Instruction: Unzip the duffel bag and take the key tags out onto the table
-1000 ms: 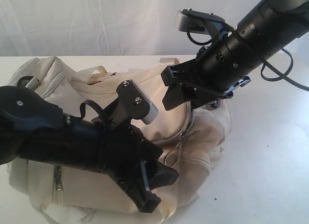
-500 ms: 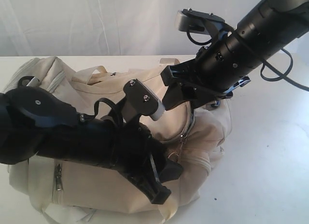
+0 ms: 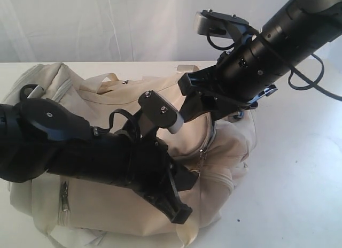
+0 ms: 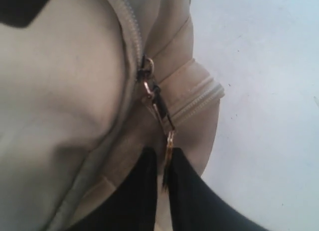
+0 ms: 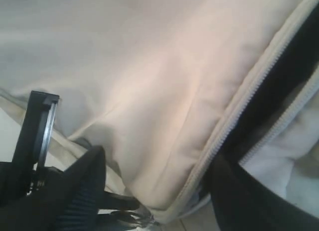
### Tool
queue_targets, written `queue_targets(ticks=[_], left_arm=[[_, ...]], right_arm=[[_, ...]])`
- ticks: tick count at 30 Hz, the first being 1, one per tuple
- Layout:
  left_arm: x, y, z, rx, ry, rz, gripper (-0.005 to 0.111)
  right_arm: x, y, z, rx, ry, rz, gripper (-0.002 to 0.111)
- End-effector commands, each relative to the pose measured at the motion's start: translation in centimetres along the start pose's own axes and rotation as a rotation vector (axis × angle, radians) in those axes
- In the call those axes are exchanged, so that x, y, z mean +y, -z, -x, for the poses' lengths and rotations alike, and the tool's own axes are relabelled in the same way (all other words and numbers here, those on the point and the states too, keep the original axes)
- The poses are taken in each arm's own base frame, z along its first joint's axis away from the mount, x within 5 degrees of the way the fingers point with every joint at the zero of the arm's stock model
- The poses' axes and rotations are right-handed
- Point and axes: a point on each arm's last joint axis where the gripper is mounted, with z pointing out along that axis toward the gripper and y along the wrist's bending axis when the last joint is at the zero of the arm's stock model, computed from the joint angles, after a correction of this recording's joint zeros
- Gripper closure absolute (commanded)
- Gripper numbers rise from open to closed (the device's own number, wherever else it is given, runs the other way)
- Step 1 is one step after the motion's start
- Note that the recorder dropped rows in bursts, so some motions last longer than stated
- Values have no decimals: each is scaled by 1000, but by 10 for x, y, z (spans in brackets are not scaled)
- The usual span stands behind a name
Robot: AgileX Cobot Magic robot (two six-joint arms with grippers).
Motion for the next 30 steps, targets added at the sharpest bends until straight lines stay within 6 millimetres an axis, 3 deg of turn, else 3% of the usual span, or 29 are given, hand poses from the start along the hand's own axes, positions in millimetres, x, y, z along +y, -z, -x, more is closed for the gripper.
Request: queue_targets(ticks=[1,4,9,20,24,30], left_arm=[[-6,10,8,-42,10,-18,107],[-8,19,13,-73,1,-18,107],[-12,31,19,-114,-12,-22,107],[-20,39,19,-97,-62,-85,107],[-21,42,16,-57,-54,-79,107],[-21,45,11,8,-32,-71,107]], right_arm=[[-1,0,-2,12,4,4,51],[-1,0,-2,14,16,4,48],[0,0,-4,37,33,19,31],[3,1,-9,94,5,57,32],[3,1,-9,98,-22,52,43],[3,1,-9,100,-31,44,84]])
